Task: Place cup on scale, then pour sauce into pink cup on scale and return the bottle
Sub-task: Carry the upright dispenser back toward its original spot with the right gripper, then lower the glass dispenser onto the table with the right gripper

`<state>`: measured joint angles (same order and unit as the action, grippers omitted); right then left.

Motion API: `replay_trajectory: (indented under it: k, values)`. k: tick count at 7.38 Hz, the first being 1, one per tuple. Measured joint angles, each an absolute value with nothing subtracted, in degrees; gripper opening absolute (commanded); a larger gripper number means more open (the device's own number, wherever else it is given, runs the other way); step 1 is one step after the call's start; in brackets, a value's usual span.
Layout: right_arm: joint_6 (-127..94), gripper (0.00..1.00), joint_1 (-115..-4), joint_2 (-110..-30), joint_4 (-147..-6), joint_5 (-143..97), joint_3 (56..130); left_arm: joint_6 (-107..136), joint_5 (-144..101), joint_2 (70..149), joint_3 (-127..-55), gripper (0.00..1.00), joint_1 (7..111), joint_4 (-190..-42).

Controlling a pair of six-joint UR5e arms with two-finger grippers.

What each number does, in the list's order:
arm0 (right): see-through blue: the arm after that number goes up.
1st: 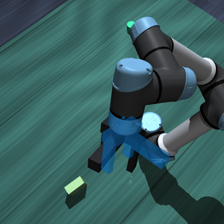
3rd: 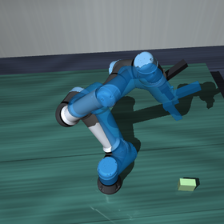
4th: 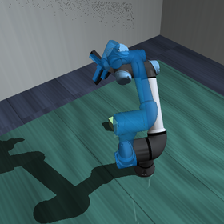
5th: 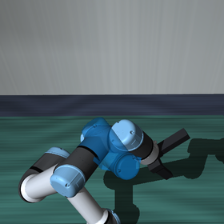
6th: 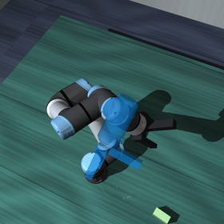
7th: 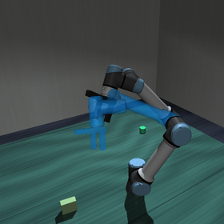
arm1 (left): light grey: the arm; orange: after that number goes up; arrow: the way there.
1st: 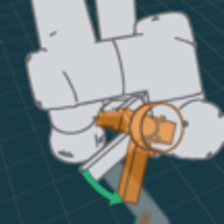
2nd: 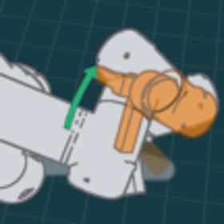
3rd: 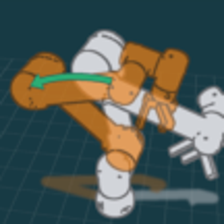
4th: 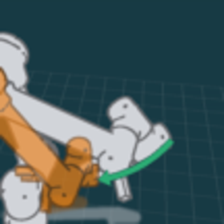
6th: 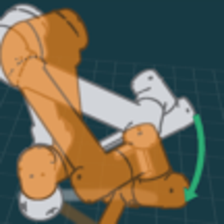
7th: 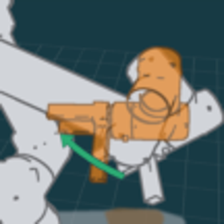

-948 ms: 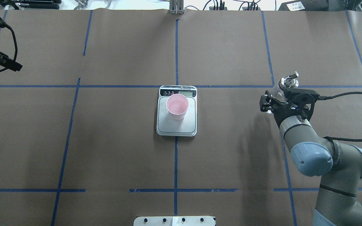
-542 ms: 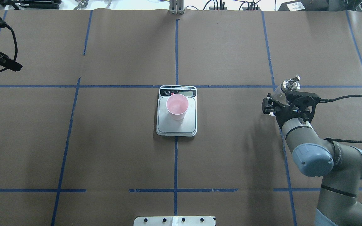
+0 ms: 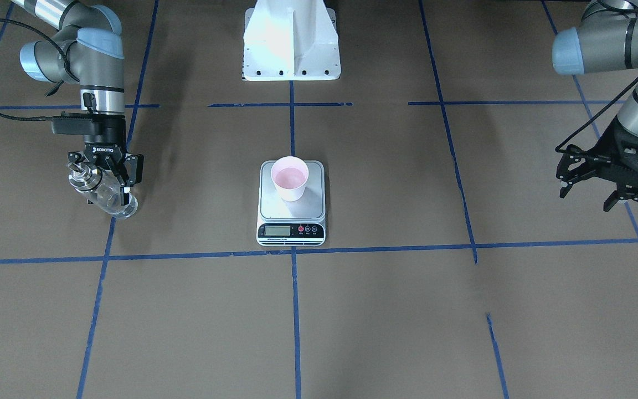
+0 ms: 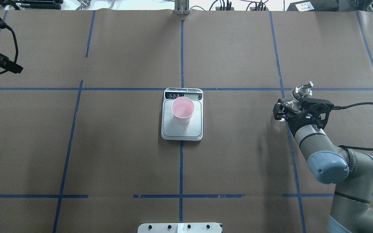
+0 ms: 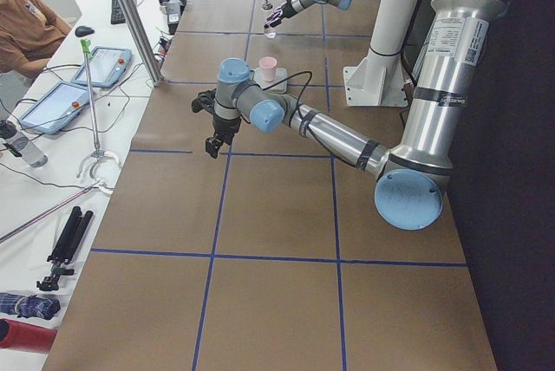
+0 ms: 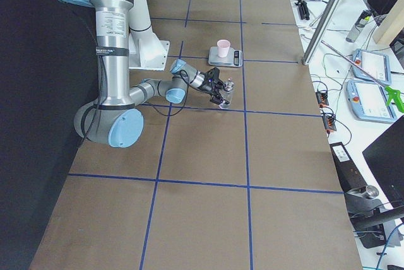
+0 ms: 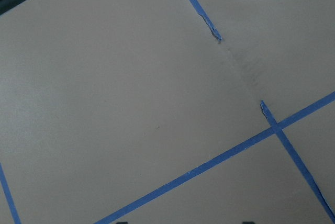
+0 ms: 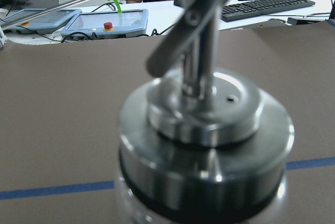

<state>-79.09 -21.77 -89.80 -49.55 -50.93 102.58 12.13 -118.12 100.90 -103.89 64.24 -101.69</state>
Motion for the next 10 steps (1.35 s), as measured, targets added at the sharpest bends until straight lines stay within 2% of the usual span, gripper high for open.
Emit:
replay_trajectory:
  k: [6, 7, 9, 10]
  values:
    - [-78.52, 0.00, -21.47, -89.82, -49.71, -51.08, 102.25, 12.13, -118.12, 100.81, -103.96, 0.78, 64.33, -101.69]
    - [-78.48, 0.16, -21.45, -89.82, -49.73, -51.14, 102.23, 12.13, -118.13, 100.81, -103.93, 0.78, 64.34, -101.69]
    - [-78.39, 0.24, -21.42, -89.88, -49.82, -51.23, 102.22, 12.13, -118.13, 100.81, -103.84, 0.78, 64.34, -101.69]
    - [-78.32, 0.50, -21.35, -89.90, -49.88, -51.24, 102.22, 12.13, -118.13, 100.81, -103.82, 0.78, 64.33, -101.69]
